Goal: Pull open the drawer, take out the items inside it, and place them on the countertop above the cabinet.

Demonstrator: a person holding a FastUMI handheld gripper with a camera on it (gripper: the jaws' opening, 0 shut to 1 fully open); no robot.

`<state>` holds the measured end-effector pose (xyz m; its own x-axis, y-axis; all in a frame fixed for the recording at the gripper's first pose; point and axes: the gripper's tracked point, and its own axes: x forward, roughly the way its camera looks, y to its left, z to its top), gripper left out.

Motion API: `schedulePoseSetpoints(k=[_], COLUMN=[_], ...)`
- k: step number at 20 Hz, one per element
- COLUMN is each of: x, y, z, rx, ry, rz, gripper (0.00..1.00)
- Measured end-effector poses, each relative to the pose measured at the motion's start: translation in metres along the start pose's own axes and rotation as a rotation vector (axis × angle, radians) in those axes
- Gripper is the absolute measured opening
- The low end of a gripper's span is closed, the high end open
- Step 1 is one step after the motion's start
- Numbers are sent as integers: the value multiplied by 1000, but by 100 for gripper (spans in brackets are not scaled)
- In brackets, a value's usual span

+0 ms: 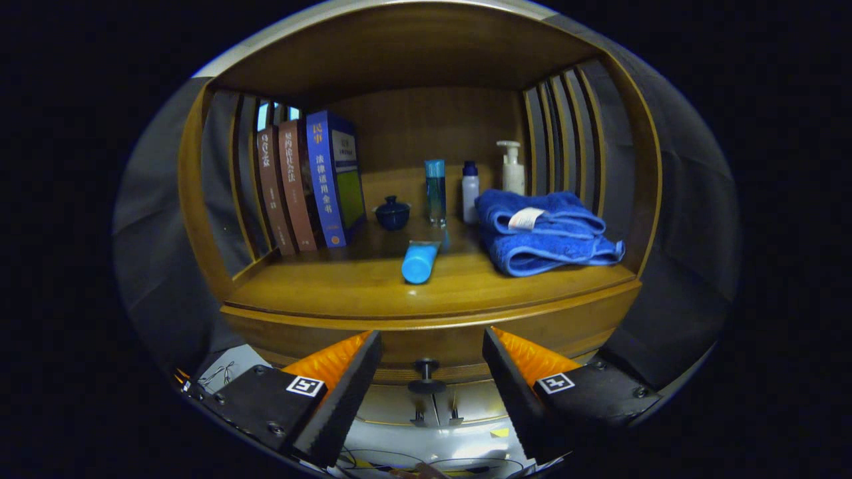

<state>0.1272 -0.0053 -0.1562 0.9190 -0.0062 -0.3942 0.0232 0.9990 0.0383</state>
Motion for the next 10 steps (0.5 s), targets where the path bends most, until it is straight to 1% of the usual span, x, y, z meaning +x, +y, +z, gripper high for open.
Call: schedulePoseSetpoints(k=[3, 7, 10], x=[-32, -84, -126], y=[1, 5, 8], z=[48, 112, 151], rx=[-19, -13, -38], ry=[-82, -197, -287], rz=[8, 30, 33], gripper=[100, 100, 100])
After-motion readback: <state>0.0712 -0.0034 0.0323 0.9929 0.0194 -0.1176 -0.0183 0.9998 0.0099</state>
